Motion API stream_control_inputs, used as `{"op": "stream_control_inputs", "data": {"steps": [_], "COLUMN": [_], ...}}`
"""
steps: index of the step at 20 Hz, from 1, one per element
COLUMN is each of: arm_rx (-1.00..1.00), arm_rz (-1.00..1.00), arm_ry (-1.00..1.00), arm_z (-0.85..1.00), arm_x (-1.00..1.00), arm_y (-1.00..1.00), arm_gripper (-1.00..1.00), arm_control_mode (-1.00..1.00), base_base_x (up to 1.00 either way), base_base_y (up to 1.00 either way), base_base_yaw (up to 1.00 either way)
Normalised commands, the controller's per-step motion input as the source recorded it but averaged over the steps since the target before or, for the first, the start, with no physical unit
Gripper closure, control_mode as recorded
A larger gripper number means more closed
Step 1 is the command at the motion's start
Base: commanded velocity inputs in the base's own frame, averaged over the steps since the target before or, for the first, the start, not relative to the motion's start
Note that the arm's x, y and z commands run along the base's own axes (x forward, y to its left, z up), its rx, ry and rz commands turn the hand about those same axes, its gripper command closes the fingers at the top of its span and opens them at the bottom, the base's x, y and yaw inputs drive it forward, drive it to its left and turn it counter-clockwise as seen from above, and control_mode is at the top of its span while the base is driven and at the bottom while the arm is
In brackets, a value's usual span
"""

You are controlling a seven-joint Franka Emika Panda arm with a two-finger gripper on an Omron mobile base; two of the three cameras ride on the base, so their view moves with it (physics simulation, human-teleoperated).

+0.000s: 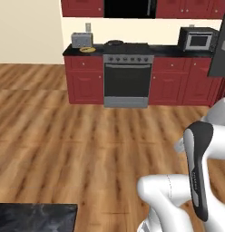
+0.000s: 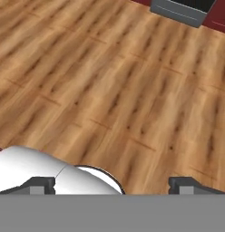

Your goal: Place the cold items (sweet potato and peach) from the fridge in one tupperware on the dining counter. Place the warm items (hot dog and kebab skewer) in the stove area in another tupperware.

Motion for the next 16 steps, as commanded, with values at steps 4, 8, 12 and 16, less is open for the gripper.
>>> {"op": "stream_control_inputs", "data": {"steps": [4,8,12,16], "arm_rx": [0.0,0.0,0.0,0.0], "arm_rz": [0.0,0.0,0.0,0.0], "arm_ry": [0.0,0.0,0.0,0.0], "arm_z": [0.0,0.0,0.0,0.0], "arm_x": [0.0,0.0,0.0,0.0], "arm_y": [0.0,0.0,0.0,0.0], "arm_gripper": [-1.0,-1.0,-1.0,-1.0], "arm_control_mode": [1.0,1.0,1.0,1.0], "base_base_x": [1.0,1.0,1.0,1.0], "base_base_y": [0.25,0.22,0.15,0.23], "base_base_yaw": [-0.2,-0.11,0.01,0.06]}}
